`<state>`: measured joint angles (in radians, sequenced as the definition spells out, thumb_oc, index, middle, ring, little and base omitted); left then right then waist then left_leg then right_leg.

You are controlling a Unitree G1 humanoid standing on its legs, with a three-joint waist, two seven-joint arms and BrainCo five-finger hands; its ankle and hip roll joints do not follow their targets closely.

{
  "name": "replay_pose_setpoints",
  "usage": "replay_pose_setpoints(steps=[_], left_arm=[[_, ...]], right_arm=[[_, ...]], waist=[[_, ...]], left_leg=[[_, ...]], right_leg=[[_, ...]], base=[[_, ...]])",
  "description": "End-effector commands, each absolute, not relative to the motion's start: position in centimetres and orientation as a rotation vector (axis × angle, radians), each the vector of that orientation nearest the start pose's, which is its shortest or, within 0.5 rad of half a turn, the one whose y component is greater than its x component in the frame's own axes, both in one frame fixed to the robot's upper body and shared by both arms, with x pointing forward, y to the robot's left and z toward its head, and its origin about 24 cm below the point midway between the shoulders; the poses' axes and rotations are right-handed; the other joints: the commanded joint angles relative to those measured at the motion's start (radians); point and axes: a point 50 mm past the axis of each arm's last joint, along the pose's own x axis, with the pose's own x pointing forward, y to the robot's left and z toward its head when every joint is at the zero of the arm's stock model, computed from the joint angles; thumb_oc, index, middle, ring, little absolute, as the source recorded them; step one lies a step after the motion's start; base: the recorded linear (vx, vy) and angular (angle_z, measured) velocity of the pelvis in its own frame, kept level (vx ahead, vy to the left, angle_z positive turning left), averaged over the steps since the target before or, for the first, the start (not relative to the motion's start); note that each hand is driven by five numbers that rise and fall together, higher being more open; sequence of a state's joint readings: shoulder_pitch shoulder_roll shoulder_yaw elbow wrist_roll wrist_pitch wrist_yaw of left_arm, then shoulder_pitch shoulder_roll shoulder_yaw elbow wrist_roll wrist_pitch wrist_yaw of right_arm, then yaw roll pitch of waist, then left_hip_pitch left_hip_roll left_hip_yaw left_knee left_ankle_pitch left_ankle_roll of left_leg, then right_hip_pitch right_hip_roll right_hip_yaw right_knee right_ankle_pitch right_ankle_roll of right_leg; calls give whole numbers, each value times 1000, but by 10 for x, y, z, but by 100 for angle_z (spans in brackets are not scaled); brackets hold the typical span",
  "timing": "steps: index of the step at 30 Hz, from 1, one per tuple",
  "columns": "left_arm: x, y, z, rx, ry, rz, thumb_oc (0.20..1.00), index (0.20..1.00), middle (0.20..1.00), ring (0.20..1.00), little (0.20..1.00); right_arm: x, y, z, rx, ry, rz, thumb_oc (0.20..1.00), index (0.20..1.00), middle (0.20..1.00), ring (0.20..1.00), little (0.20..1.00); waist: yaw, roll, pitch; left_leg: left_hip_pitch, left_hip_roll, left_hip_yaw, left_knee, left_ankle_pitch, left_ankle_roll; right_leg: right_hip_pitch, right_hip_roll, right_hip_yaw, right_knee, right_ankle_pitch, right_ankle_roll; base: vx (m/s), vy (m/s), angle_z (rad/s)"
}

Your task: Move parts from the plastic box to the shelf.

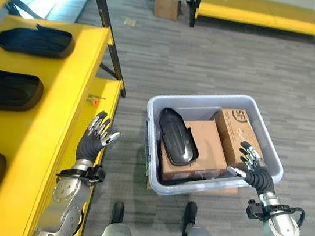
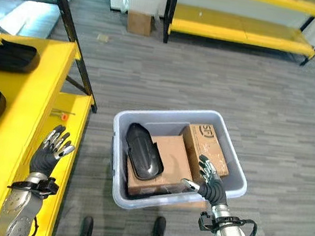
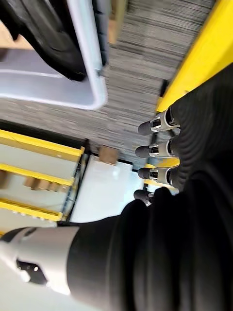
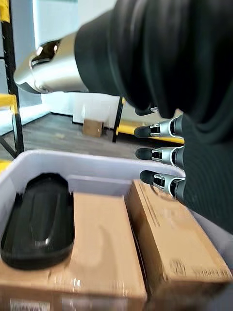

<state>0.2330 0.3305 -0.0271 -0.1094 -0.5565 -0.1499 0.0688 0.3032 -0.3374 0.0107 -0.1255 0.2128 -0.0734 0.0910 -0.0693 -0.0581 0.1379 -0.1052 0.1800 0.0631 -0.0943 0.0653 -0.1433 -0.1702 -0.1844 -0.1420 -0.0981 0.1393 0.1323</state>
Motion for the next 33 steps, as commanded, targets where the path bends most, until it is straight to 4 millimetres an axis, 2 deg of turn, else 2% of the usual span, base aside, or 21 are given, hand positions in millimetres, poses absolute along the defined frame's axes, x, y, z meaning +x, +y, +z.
replay_pose_setpoints(steps=[1, 5, 6, 8, 19, 24, 29, 33], left_arm=[[229, 213, 89, -196, -262, 71, 1000, 1000, 1000, 1000, 1000], [243, 202, 113, -227, -373, 51, 1000, 1000, 1000, 1000, 1000], [243, 202, 113, -227, -375, 51, 1000, 1000, 1000, 1000, 1000], [253, 192, 131, -252, -455, 34, 1000, 1000, 1000, 1000, 1000], [283, 159, 182, -294, -647, -4, 1000, 1000, 1000, 1000, 1000], [289, 146, 200, -298, -711, -32, 1000, 1000, 1000, 1000, 1000], [291, 137, 214, -314, -763, -33, 1000, 1000, 1000, 1000, 1000], [293, 135, 220, -315, -784, -8, 1000, 1000, 1000, 1000, 1000]], right_arm=[[213, -218, 84, -159, -189, 63, 1000, 1000, 1000, 1000, 1000], [222, -211, 102, -149, -281, 70, 1000, 1000, 1000, 1000, 1000], [222, -211, 102, -149, -282, 69, 1000, 1000, 1000, 1000, 1000], [227, -205, 113, -132, -343, 71, 1000, 1000, 1000, 1000, 1000], [238, -188, 136, -111, -487, 59, 1000, 1000, 1000, 1000, 1000], [240, -185, 142, -98, -523, 44, 1000, 1000, 1000, 1000, 1000], [242, -181, 151, -91, -578, 38, 1000, 1000, 1000, 1000, 1000], [243, -177, 156, -77, -612, 34, 1000, 1000, 1000, 1000, 1000]], waist=[[-15, 32, 107], [-27, 38, 161], [-27, 38, 161], [-41, 39, 200], [-98, 10, 303], [-114, 1, 337], [-127, -5, 379], [-136, -11, 382]], left_leg=[[0, 22, 51, 8, 8, 21], [-51, 36, 67, 17, 27, 7], [-53, 36, 67, 17, 28, 7], [-88, 45, 76, 18, 42, -1], [-148, 72, 130, 18, 54, -15], [-173, 78, 143, 32, 54, -17], [-249, 77, 130, 113, 33, -16], [-325, 76, 123, 171, 11, -10]], right_leg=[[3, -91, 3, 61, -51, 64], [-67, -81, 23, 88, -49, 56], [-70, -81, 24, 90, -50, 56], [-121, -78, 34, 106, -46, 54], [-263, -45, 83, 140, -23, 58], [-305, -41, 92, 154, -22, 58], [-368, -43, 101, 203, -32, 47], [-433, -37, 109, 232, -35, 42]], base=[[-93, -77, -20], [-72, -71, -17], [-84, -85, -15], [-102, -87, -13], [-46, -49, -13], [-26, -34, -15], [-51, -38, -4], [-30, -16, -1]])
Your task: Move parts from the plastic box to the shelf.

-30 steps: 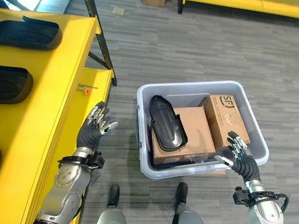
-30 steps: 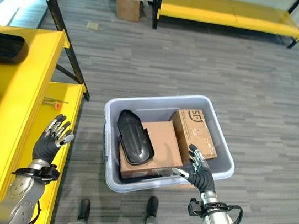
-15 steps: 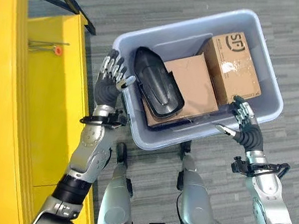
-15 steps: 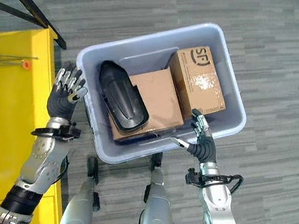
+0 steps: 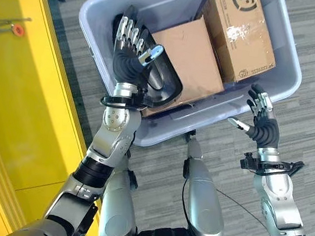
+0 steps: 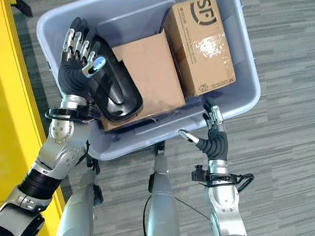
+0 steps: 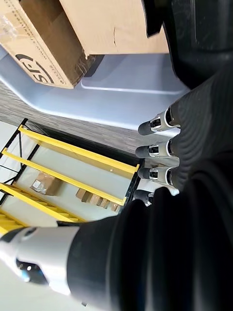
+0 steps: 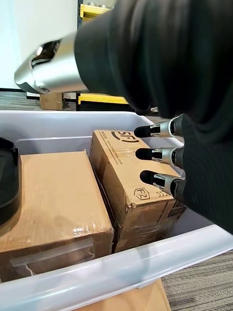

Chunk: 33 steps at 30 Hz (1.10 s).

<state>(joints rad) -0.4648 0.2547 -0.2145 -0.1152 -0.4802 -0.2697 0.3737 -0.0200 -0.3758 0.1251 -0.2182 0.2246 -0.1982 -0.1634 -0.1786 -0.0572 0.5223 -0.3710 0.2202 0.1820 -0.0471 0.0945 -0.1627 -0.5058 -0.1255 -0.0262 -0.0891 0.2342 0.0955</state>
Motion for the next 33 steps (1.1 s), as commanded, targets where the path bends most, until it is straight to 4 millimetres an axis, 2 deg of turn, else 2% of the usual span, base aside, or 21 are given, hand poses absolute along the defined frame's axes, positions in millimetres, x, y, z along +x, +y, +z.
replay_pose_setpoints(steps=[1, 4, 6, 7, 8, 10, 16, 25, 32, 33], left_arm=[[293, 135, 220, -315, -785, -8, 1000, 1000, 1000, 1000, 1000], [295, 143, 220, -315, -793, 79, 1000, 1000, 1000, 1000, 1000], [296, 145, 219, -320, -789, 99, 1000, 1000, 1000, 1000, 1000], [297, 149, 219, -313, -790, 128, 1000, 1000, 1000, 1000, 1000], [297, 150, 220, -309, -794, 146, 1000, 1000, 1000, 1000, 1000], [299, 155, 218, -311, -788, 188, 1000, 1000, 1000, 1000, 1000], [303, 162, 220, -290, -793, 273, 1000, 1000, 1000, 1000, 1000], [325, 170, 218, -188, -734, 352, 1000, 1000, 1000, 1000, 1000], [346, 168, 229, -6, -716, 338, 1000, 1000, 1000, 1000, 1000], [352, 168, 233, 91, -713, 330, 1000, 1000, 1000, 1000, 1000]], right_arm=[[243, -177, 156, -77, -613, 34, 1000, 1000, 1000, 1000, 1000], [242, -178, 159, -72, -634, 5, 1000, 1000, 1000, 1000, 1000], [242, -178, 159, -74, -638, 1, 1000, 1000, 1000, 1000, 1000], [243, -177, 159, -68, -639, -1, 1000, 1000, 1000, 1000, 1000], [243, -177, 159, -69, -640, -6, 1000, 1000, 1000, 1000, 1000], [242, -177, 159, -66, -646, -9, 1000, 1000, 1000, 1000, 1000], [243, -176, 159, -64, -647, -12, 1000, 1000, 1000, 1000, 1000], [243, -174, 157, -53, -640, 6, 1000, 1000, 1000, 1000, 1000], [242, -175, 153, -44, -617, 25, 1000, 1000, 1000, 1000, 1000], [242, -175, 151, -45, -611, 33, 1000, 1000, 1000, 1000, 1000]], waist=[[-27, -12, -2], [-33, -17, -2], [-35, -18, -2], [-31, -16, -2], [-34, -22, -2], [-33, -23, -2], [-36, -29, -2], [-56, -41, -2], [-87, -32, -2], [-95, -30, -2]], left_leg=[[-62, 36, 3, 127, -19, 9], [-147, 33, -13, 174, -34, 11], [-159, 33, -13, 180, -38, 11], [-151, 36, -20, 182, -64, 6], [-174, 33, -14, 185, -41, 12], [-171, 37, -20, 189, -70, 7], [-196, 36, -22, 191, -72, 9], [-204, 40, -14, 179, -71, 7], [-213, 41, -17, 171, -63, 2], [-213, 41, -16, 168, -63, 1]], right_leg=[[-100, -96, -7, 225, -130, 79], [-169, -94, -6, 252, -134, 76], [-182, -93, -4, 258, -135, 75], [-178, -91, -7, 264, -158, 82], [-200, -92, -5, 264, -135, 75], [-201, -87, -7, 274, -160, 81], [-233, -86, -9, 280, -160, 81], [-272, -70, 0, 292, -161, 77], [-286, -60, 7, 286, -163, 69], [-290, -55, 11, 283, -162, 69]], base=[[-31, -38, -3], [-21, -30, -1], [37, 7, -1], [0, 0, 0], [70, 0, -3], [42, 5, -1], [0, 0, 0], [9, -3, -3], [2, 0, -2], [17, 6, -9]])
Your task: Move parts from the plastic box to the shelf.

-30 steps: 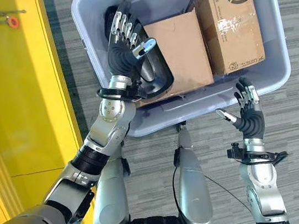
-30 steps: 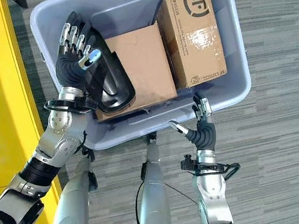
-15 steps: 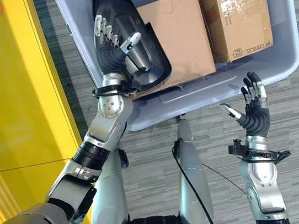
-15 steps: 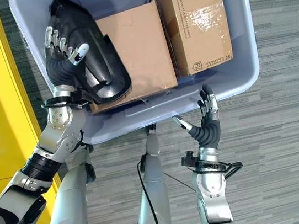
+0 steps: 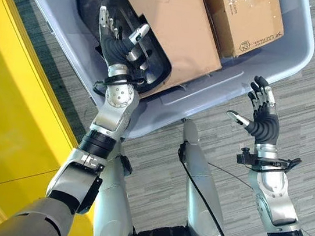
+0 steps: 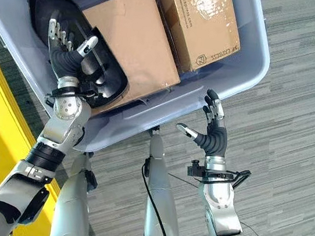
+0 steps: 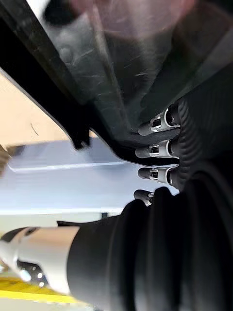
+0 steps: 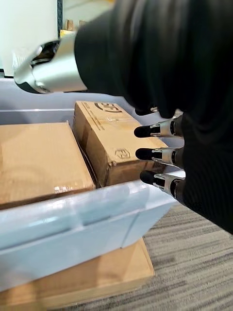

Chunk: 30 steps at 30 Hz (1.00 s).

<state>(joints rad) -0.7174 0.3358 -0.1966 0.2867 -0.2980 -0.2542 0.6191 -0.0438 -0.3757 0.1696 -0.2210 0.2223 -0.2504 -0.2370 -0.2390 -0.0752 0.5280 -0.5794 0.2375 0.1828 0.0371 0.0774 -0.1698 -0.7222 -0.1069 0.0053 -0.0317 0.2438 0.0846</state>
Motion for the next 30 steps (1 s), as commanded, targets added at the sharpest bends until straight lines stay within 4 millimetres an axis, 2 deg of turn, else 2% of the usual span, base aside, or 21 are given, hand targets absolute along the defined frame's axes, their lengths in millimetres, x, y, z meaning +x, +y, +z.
replay_pose_setpoints(steps=[1, 5, 8, 9, 10, 12, 15, 20, 21, 24, 26, 30], left_arm=[[354, 168, 237, 131, -720, 334, 1000, 1000, 1000, 1000, 1000], [361, 172, 239, 265, -705, 328, 1000, 1000, 1000, 1000, 1000], [369, 180, 236, 430, -666, 340, 1000, 1000, 1000, 1000, 1000], [369, 180, 236, 430, -667, 340, 1000, 1000, 1000, 1000, 1000], [372, 181, 243, 565, -674, 312, 1000, 1000, 1000, 1000, 1000], [376, 186, 244, 692, -662, 299, 1000, 1000, 1000, 1000, 1000], [379, 186, 243, 761, -645, 280, 1000, 1000, 1000, 1000, 1000], [382, 183, 246, 1009, -661, 230, 1000, 1000, 1000, 1000, 1000], [382, 182, 246, 1011, -662, 229, 1000, 1000, 1000, 1000, 1000], [384, 179, 244, 1198, -667, 176, 1000, 1000, 1000, 1000, 1000], [385, 179, 243, 1242, -665, 166, 1000, 1000, 1000, 1000, 1000], [385, 179, 242, 1499, -672, 99, 1000, 1000, 1000, 1000, 1000]], right_arm=[[241, -176, 151, -47, -612, 36, 1000, 1000, 1000, 1000, 1000], [239, -179, 148, -52, -599, 39, 1000, 1000, 1000, 1000, 1000], [238, -181, 147, -59, -591, 45, 1000, 1000, 1000, 1000, 1000], [238, -181, 147, -59, -592, 44, 1000, 1000, 1000, 1000, 1000], [236, -184, 146, -65, -587, 55, 1000, 1000, 1000, 1000, 1000], [233, -186, 143, -67, -571, 66, 1000, 1000, 1000, 1000, 1000], [232, -187, 142, -64, -566, 74, 1000, 1000, 1000, 1000, 1000], [227, -190, 143, -74, -571, 92, 1000, 1000, 1000, 1000, 1000], [227, -190, 143, -73, -571, 91, 1000, 1000, 1000, 1000, 1000], [226, -192, 144, -83, -577, 96, 1000, 1000, 1000, 1000, 1000], [225, -193, 144, -80, -579, 100, 1000, 1000, 1000, 1000, 1000], [225, -197, 145, -98, -582, 100, 1000, 1000, 1000, 1000, 1000]], waist=[[-36, -12, -8], [-47, -7, -8], [-54, -2, -8], [-54, -2, -8], [-59, 3, -8], [-64, 10, -8], [-66, 13, -8], [-75, 23, -8], [-74, 23, -8], [-79, 27, -8], [-78, 28, -8], [-82, 36, -8]], left_leg=[[-4, 23, -16, 83, -46, 8], [1, 23, -9, 78, -48, 9], [4, 21, -4, 77, -50, 9], [4, 21, -3, 77, -50, 9], [5, 19, 2, 76, -51, 8], [6, 17, 6, 76, -52, 8], [4, 16, 9, 76, -53, 7], [-3, 14, 7, 75, -52, 5], [-4, 14, 7, 75, -52, 5], [-1, 11, 9, 72, -55, 5], [1, 10, 13, 70, -55, 5], [9, 6, 22, 68, -60, 5]], right_leg=[[-76, -73, -20, 226, -171, 80], [-85, -68, -11, 225, -168, 82], [-90, -66, -5, 224, -166, 85], [-90, -66, -5, 224, -166, 85], [-92, -65, -2, 222, -165, 86], [-96, -63, 3, 222, -165, 87], [-101, -63, 4, 223, -165, 89], [-105, -61, 10, 221, -165, 90], [-106, -62, 10, 221, -165, 90], [-105, -60, 12, 216, -165, 92], [-106, -59, 15, 216, -165, 92], [-103, -60, 20, 214, -164, 97]], base=[[23, 15, -8], [13, 12, -3], [9, 12, -3], [10, 19, -3], [10, 23, -4], [14, 36, -5], [10, 12, -7], [2, 2, -1], [0, 0, 0], [4, 10, 0], [0, 0, 0], [8, 29, 0]])
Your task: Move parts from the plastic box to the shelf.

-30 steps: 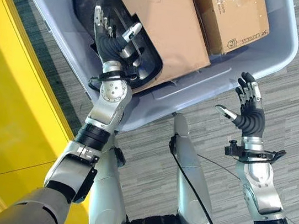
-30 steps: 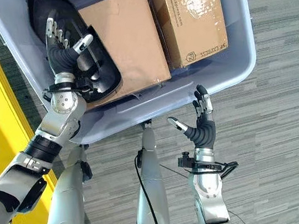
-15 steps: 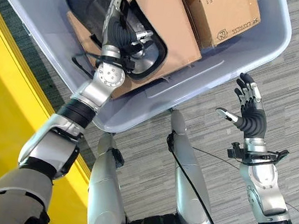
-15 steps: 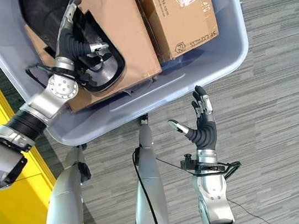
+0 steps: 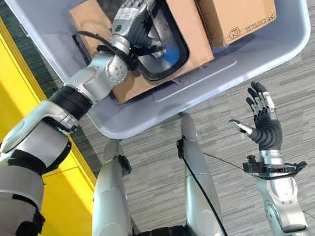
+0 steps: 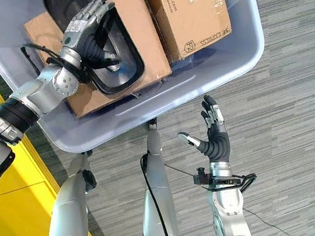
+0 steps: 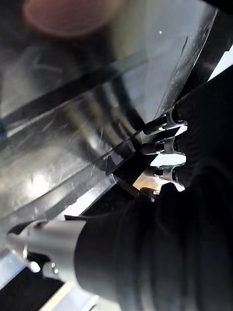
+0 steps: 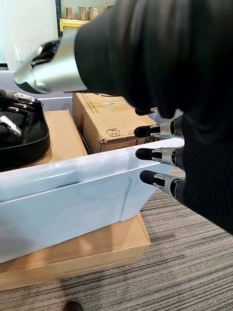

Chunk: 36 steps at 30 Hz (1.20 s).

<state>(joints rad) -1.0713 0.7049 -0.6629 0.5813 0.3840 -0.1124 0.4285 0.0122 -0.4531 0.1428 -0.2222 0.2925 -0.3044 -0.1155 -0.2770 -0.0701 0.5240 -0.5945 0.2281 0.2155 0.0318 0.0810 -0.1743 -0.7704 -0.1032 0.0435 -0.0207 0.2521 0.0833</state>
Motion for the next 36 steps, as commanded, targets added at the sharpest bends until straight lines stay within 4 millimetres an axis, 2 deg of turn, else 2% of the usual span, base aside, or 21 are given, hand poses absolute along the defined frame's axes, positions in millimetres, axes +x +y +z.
replay_pose_setpoints(steps=[1, 5, 12, 17, 21, 22, 23, 24, 25, 26, 27, 28, 29, 30, 32, 33, 35, 36], left_arm=[[385, 180, 242, 1560, -679, 85, 1000, 1000, 1000, 1000, 1000], [384, 180, 241, 1655, -682, 46, 1000, 1000, 1000, 1000, 1000], [371, 190, 239, 1883, -714, -46, 1000, 1000, 1000, 1000, 1000], [350, 198, 251, 1941, -793, -60, 1000, 1000, 1000, 1000, 1000], [323, 209, 269, 1875, -893, 19, 1000, 1000, 1000, 1000, 1000], [322, 210, 269, 1875, -890, 22, 1000, 1000, 1000, 1000, 1000], [308, 216, 278, 1811, -957, 104, 1000, 1000, 1000, 1000, 1000], [303, 215, 281, 1739, -986, 132, 1000, 1000, 1000, 1000, 1000], [302, 217, 281, 1738, -983, 136, 1000, 1000, 1000, 1000, 1000], [279, 217, 293, 1529, -1119, 231, 1000, 1000, 1000, 1000, 1000], [274, 213, 295, 1451, -1161, 240, 1000, 1000, 1000, 1000, 1000], [266, 211, 300, 1369, -1209, 267, 1000, 1000, 1000, 1000, 1000], [264, 208, 300, 1279, -1232, 289, 1000, 1000, 1000, 1000, 1000], [261, 207, 298, 1214, -1241, 290, 1000, 1000, 1000, 1000, 1000], [254, 201, 296, 1065, -1287, 319, 1000, 1000, 1000, 1000, 1000], [254, 201, 296, 1065, -1288, 321, 1000, 1000, 1000, 1000, 1000], [251, 194, 289, 909, -1307, 354, 1000, 1000, 1000, 1000, 1000], [249, 193, 287, 885, -1314, 364, 1000, 1000, 1000, 1000, 1000]], right_arm=[[225, -198, 146, -103, -585, 102, 1000, 1000, 1000, 1000, 1000], [226, -198, 148, -112, -595, 107, 1000, 1000, 1000, 1000, 1000], [223, -204, 154, -148, -620, 101, 1000, 1000, 1000, 1000, 1000], [220, -209, 157, -163, -637, 86, 1000, 1000, 1000, 1000, 1000], [215, -212, 159, -173, -650, 59, 1000, 1000, 1000, 1000, 1000], [215, -212, 159, -175, -651, 62, 1000, 1000, 1000, 1000, 1000], [214, -213, 158, -188, -645, 52, 1000, 1000, 1000, 1000, 1000], [213, -214, 157, -189, -643, 36, 1000, 1000, 1000, 1000, 1000], [213, -214, 158, -191, -644, 40, 1000, 1000, 1000, 1000, 1000], [211, -213, 156, -190, -643, 39, 1000, 1000, 1000, 1000, 1000], [210, -213, 156, -190, -645, 34, 1000, 1000, 1000, 1000, 1000], [209, -211, 156, -185, -648, 38, 1000, 1000, 1000, 1000, 1000], [209, -209, 153, -178, -638, 43, 1000, 1000, 1000, 1000, 1000], [208, -209, 153, -179, -634, 38, 1000, 1000, 1000, 1000, 1000], [207, -207, 151, -175, -630, 40, 1000, 1000, 1000, 1000, 1000], [208, -207, 152, -176, -631, 40, 1000, 1000, 1000, 1000, 1000], [207, -203, 152, -169, -637, 47, 1000, 1000, 1000, 1000, 1000], [207, -203, 153, -169, -642, 43, 1000, 1000, 1000, 1000, 1000]], waist=[[-45, 35, -4], [-44, 39, -4], [-33, 66, -4], [-18, 84, -4], [-3, 89, -4], [-3, 94, -4], [4, 98, -4], [10, 95, -4], [9, 101, -4], [12, 104, -4], [12, 99, -4], [16, 102, -4], [15, 96, -4], [17, 101, -4], [18, 93, -4], [21, 98, -4], [19, 84, -4], [22, 86, -4]], left_leg=[[27, 15, -10, 71, -64, 9], [28, 13, -5, 72, -66, 9], [32, 3, -2, 71, -75, 11], [33, -4, -2, 72, -79, 12], [17, -9, 8, 72, -57, 15], [31, -8, -2, 70, -78, 11], [32, -9, -2, 69, -79, 10], [17, -11, 6, 71, -59, 15], [30, -10, -4, 69, -79, 10], [28, -10, -10, 69, -79, 9], [12, -12, -2, 71, -58, 14], [24, -11, -13, 68, -79, 10], [9, -12, -5, 70, -57, 14], [22, -12, -18, 67, -77, 10], [9, -13, -11, 65, -56, 15], [23, -12, -21, 62, -77, 11], [10, -13, -11, 62, -59, 19], [23, -12, -20, 59, -80, 15]], right_leg=[[-55, -64, -15, 201, -173, 99], [-57, -65, -10, 202, -174, 101], [-56, -71, -6, 199, -178, 102], [-55, -74, -3, 200, -182, 102], [-71, -77, -5, 196, -160, 92], [-58, -75, -1, 197, -181, 99], [-56, -77, -1, 195, -181, 98], [-69, -80, -5, 194, -161, 89], [-56, -78, -1, 195, -181, 96], [-55, -79, -3, 196, -183, 92], [-65, -81, -9, 193, -163, 84], [-51, -80, -7, 192, -183, 91], [-62, -83, -12, 188, -161, 82], [-49, -82, -11, 187, -183, 89], [-60, -84, -16, 185, -162, 80], [-47, -82, -13, 186, -183, 87], [-59, -85, -18, 184, -162, 78], [-45, -82, -15, 182, -182, 86]], base=[[13, 41, 0], [2, 8, 0], [10, 24, -5], [3, 10, -2], [-33, -6, -1], [74, 31, -3], [0, 0, 0], [0, 0, 0], [0, 0, 0], [0, 0, 0], [0, 0, 0], [-76, -60, 2], [65, -15, 5], [-72, -66, 6], [3, -28, 12], [-3, -24, 10], [-2, -29, 1], [5, -37, -2]])
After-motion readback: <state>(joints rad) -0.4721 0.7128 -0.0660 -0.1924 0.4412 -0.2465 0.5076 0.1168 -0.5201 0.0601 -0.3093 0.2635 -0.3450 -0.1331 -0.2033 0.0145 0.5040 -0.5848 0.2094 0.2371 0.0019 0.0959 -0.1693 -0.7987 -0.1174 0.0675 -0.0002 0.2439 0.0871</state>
